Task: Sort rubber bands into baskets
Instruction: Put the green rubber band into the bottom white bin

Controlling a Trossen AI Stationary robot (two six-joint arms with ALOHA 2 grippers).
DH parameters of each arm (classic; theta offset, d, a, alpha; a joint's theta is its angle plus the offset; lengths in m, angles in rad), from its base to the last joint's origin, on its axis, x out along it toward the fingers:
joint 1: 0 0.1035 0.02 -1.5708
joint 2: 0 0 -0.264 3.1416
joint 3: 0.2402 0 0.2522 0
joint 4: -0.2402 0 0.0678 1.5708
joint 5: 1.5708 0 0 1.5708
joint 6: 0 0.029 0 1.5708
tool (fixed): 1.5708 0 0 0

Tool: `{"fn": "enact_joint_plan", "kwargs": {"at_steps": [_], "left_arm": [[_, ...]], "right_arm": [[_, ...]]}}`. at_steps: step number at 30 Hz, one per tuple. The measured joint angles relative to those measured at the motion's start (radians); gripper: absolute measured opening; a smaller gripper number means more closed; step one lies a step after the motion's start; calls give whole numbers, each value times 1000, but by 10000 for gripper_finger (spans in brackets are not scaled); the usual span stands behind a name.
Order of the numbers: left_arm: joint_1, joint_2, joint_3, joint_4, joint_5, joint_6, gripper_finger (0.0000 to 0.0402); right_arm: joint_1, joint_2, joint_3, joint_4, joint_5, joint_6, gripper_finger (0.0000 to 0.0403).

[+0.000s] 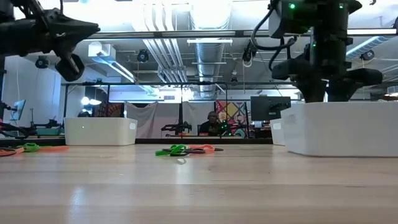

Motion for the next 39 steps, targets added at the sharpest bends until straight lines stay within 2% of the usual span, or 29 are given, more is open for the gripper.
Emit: {"fn": "enact_joint_plan", "kwargs": {"at_steps": [6, 11, 14, 17, 22, 28, 32, 39], "left_arm": [[-1, 15, 0, -3, -21, 45, 0], [-4, 75, 42, -35, -28, 44, 0], [-4, 149, 137, -121, -122, 66, 0], [-4, 230, 240, -213, -182, 69, 0], [-9, 341, 403, -425, -150, 67, 0], [-49, 461, 512, -645, -143, -30, 0], [-112, 524, 502, -641, -94, -94, 0], [-236, 640, 359, -421, -157, -197, 0]], "right_arm": [[1, 0, 130, -115, 25, -64, 160], [9, 0, 278, -195, 154, -230, 161], [3, 0, 312, -166, 210, -366, 164], [0, 3, 308, -25, 216, -507, 170], [39, 52, 282, 308, 198, -806, 186], [73, 200, 279, 572, 106, -1098, 197], [83, 319, 279, 635, 99, -1213, 195], [57, 462, 278, 705, 15, -1259, 182]]}}
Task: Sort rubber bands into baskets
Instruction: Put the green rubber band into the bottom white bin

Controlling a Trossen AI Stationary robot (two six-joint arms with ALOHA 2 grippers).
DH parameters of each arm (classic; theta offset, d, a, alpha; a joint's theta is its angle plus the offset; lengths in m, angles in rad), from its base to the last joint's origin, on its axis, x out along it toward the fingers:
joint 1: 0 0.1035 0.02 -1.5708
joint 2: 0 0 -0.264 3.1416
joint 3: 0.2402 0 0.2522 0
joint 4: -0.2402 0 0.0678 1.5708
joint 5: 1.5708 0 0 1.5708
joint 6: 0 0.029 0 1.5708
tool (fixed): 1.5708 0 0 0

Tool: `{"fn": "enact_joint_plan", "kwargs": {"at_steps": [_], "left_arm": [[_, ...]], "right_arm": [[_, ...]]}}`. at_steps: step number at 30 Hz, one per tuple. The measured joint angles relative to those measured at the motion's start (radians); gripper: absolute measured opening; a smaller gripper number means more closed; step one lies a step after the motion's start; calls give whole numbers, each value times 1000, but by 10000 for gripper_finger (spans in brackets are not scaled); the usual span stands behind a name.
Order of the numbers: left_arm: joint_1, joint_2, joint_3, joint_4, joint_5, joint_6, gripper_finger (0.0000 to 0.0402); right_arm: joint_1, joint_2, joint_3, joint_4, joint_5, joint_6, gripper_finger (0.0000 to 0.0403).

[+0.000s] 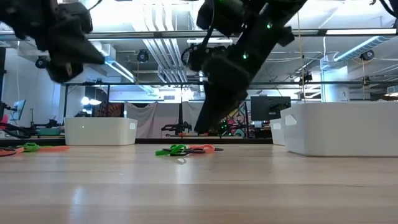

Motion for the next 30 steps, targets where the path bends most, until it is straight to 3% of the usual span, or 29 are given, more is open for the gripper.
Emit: {"fn": "enact_joint_plan", "kwargs": {"at_steps": [6, 17, 24, 30], "left_arm": [[-24, 129, -62, 159, -23, -16, 0], [-25, 312, -65, 213, -16, -16, 0], [-28, 385, -64, 256, 12, -19, 0], [-37, 440, -62, 296, 37, -22, 0]], "right_arm": [[4, 38, 0, 77, -24, -115, 156], [-13, 126, 34, 162, -16, -132, 97], [-20, 146, 58, 141, -16, -113, 44], [-21, 119, 147, -36, -25, -122, 11]]}}
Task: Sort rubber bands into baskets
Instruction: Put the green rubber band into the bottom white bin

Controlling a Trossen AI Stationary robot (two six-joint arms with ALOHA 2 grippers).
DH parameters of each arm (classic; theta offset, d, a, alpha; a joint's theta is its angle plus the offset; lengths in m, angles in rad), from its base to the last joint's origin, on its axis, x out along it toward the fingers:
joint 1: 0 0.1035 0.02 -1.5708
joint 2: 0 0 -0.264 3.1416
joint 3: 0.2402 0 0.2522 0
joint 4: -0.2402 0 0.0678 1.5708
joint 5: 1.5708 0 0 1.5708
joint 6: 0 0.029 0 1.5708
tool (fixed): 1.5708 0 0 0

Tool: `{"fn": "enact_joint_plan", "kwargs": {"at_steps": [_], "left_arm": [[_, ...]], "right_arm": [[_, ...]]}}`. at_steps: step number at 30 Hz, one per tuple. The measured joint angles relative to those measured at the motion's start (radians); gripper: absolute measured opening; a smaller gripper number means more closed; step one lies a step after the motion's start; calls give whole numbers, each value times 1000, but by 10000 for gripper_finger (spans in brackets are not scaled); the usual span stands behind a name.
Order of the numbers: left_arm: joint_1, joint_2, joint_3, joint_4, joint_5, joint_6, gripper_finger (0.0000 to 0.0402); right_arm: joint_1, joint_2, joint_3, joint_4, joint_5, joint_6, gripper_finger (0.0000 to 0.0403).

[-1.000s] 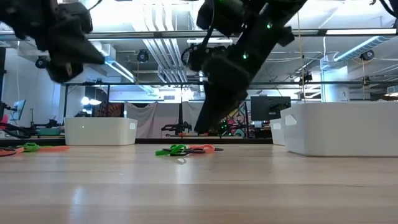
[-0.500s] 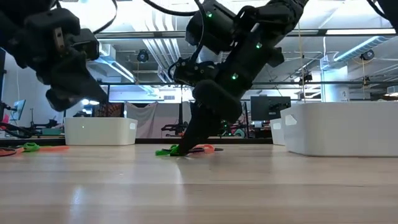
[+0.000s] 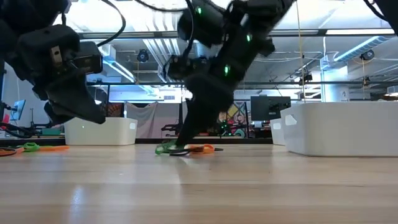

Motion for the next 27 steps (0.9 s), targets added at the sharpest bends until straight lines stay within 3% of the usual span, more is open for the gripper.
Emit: {"fn": "enact_joint_plan", "kwargs": {"at_steps": [4, 11, 18, 22, 27], "left_arm": [[0, 49, 0, 102, 0, -2, 0], [-1, 183, 32, 304, -1, 34, 0], [-8, 328, 156, 329, 15, 50, 2], [-12, 367, 192, 322, 25, 52, 6], [-12, 384, 216, 318, 15, 52, 7]], "right_arm": [[-1, -20, 68, -173, -24, -8, 9], [1, -111, 156, -496, -190, 25, 9], [-10, -340, 112, -784, -124, 146, 9], [-34, -472, 5, -747, -138, 209, 9], [-41, -569, -119, -484, -245, 305, 9]]}}
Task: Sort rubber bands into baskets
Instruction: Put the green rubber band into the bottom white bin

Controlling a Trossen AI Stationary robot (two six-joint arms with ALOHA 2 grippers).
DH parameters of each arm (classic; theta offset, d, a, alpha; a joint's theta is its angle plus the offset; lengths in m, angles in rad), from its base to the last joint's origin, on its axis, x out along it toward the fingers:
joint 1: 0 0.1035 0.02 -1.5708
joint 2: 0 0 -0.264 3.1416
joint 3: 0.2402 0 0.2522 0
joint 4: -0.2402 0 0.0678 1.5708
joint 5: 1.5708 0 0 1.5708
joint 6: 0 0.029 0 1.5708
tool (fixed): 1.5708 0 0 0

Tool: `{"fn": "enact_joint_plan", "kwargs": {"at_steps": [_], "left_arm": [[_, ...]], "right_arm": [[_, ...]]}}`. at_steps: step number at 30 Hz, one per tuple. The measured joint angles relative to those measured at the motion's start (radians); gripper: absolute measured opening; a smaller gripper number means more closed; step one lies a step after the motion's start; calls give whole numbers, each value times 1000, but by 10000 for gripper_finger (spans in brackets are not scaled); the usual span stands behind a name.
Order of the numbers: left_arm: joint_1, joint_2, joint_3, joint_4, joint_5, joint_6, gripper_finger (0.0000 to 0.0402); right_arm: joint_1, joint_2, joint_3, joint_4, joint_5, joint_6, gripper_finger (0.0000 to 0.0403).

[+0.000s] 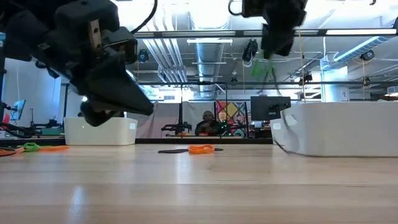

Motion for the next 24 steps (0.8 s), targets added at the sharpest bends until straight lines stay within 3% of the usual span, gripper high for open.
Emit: {"fn": "enact_joint_plan", "kwargs": {"at_steps": [7, 11, 15, 20, 24], "left_arm": [[-10, -35, -13, -4, -53, 16, 7], [-19, -88, -32, -1, -53, 18, 7], [-23, -128, -58, -12, -53, 17, 7], [-14, -117, -66, 3, -78, 26, 8], [-7, -57, -53, 39, -88, 17, 8]], "right_arm": [[11, 34, -86, 373, -41, 48, 9], [11, 104, -124, 469, -41, 79, 9], [27, 176, -138, 574, -165, 153, 9], [45, 218, -144, 453, -83, 169, 9], [46, 227, -129, 377, -94, 151, 9]]}}
